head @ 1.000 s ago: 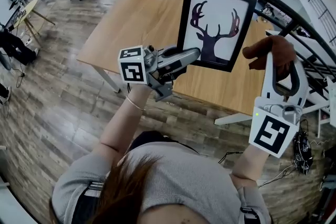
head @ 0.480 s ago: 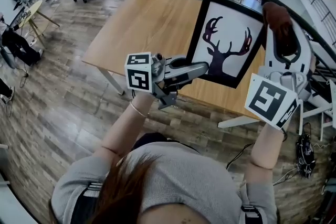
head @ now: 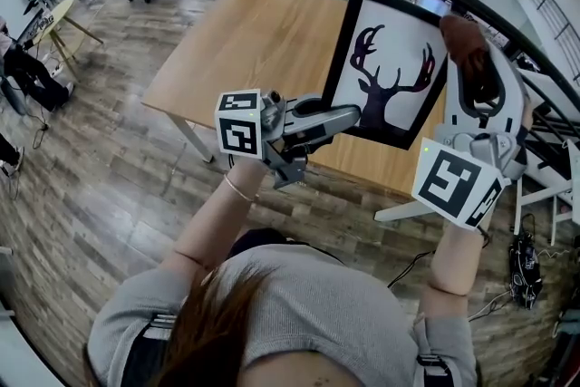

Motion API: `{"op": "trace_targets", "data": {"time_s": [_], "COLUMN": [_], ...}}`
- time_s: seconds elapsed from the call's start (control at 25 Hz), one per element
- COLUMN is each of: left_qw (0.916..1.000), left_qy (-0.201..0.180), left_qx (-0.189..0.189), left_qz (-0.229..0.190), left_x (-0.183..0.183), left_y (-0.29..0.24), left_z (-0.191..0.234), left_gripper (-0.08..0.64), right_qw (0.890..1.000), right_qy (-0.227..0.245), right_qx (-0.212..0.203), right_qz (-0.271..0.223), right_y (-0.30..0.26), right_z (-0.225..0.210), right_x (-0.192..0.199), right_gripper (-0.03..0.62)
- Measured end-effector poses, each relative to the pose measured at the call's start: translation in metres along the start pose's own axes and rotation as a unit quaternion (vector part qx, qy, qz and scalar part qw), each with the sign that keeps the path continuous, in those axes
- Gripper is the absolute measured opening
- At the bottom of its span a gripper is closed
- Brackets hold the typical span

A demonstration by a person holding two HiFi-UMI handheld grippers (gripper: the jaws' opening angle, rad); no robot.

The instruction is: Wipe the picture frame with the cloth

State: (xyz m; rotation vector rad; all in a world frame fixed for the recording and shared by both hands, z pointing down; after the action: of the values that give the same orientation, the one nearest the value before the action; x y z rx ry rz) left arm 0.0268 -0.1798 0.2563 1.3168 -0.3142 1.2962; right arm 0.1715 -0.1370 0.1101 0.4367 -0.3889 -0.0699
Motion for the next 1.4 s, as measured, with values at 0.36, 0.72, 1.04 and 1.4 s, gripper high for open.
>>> {"op": "trace_targets", "data": {"time_s": [0.36, 0.72, 1.04, 1.4], "left_qw": [0.9998, 0.9997, 0.9995, 0.9993], "left_qy": [0.007, 0.006, 0.008, 0.002], "left_qx": [0.009, 0.017, 0.016, 0.014], "left_qz": [-0.014, -0.017, -0.026, -0.034], "left_x": [0.000, -0.001, 0.003, 0.003], "left_y": [0.000, -0.001, 0.000, -0.001], "left_z": [-0.001, -0.002, 0.002, 0.001], "left_gripper": [0.029, 0.029, 0.029, 0.029], "right_qw": [1.000, 0.999, 0.998, 0.996], "right_qy": [-0.018, -0.018, -0.025, -0.029], "right_qx": [-0.018, -0.033, -0.053, -0.086], "right_qz": [0.000, 0.005, 0.011, 0.005], "right_y": [0.017, 0.032, 0.046, 0.064], "right_z": [0.008, 0.016, 0.030, 0.043], "right_x": [-0.001, 0.001, 0.008, 0.013], "right_gripper": [0.133, 0.133, 0.133, 0.133]}}
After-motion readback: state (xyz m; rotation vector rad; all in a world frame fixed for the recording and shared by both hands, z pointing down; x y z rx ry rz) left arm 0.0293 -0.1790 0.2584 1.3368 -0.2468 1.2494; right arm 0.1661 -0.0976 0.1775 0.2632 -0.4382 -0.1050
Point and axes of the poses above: the fingertips, and each gripper's own axes: y backward along the fingers, z to its left, x out of its underside, the point moved 6 cm from there along y, backward along the fingers, and after that the axes turned 11 degrees about x, right-handed, at the moved point
